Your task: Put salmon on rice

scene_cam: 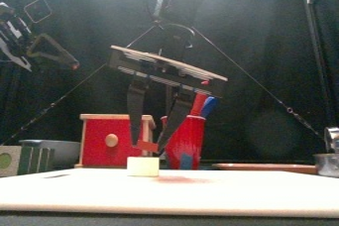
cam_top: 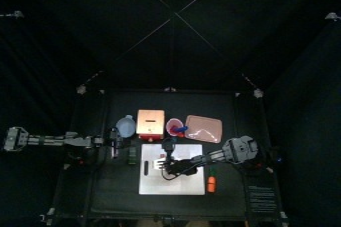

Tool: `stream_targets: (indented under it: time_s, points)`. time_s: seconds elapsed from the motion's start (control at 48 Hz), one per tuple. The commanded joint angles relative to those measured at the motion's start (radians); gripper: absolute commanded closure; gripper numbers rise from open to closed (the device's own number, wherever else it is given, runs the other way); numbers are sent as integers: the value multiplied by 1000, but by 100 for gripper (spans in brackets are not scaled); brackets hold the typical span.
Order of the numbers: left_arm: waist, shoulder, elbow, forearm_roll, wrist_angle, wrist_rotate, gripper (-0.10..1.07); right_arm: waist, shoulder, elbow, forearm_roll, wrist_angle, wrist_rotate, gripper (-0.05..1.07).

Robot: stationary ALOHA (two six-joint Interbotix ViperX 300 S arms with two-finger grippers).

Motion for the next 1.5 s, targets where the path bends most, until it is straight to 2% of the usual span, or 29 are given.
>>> stream_targets:
  time_s: [0.0,0.25,0.521,0.667,0.833,1.104,1.292,1.479]
  points:
    - [3,3,-14,-3,-5,2,99,0,-28,-21,-12,5,-2,31]
    - [3,3,-14,-2,-5,2,99,2,-29,-23,-12,11,-2,30]
    - [3,3,-14,-2,-5,2,99,2,-29,-20,-8,12,0,15]
    - [3,3,-14,-2,-5,2,99,2,-38,-25,-15,17,0,14]
    - [2,3,-14,-3,-5,2,99,29,-103,-2,-66,37,-14,14]
    - [3,3,0,-9,-5,-5,99,48,-229,112,-112,40,-170,14]
    - [6,3,2,-17,-6,0,99,48,-255,158,-112,32,-175,14]
    - [15,3,3,-17,-6,0,99,49,-255,152,-115,34,-175,14]
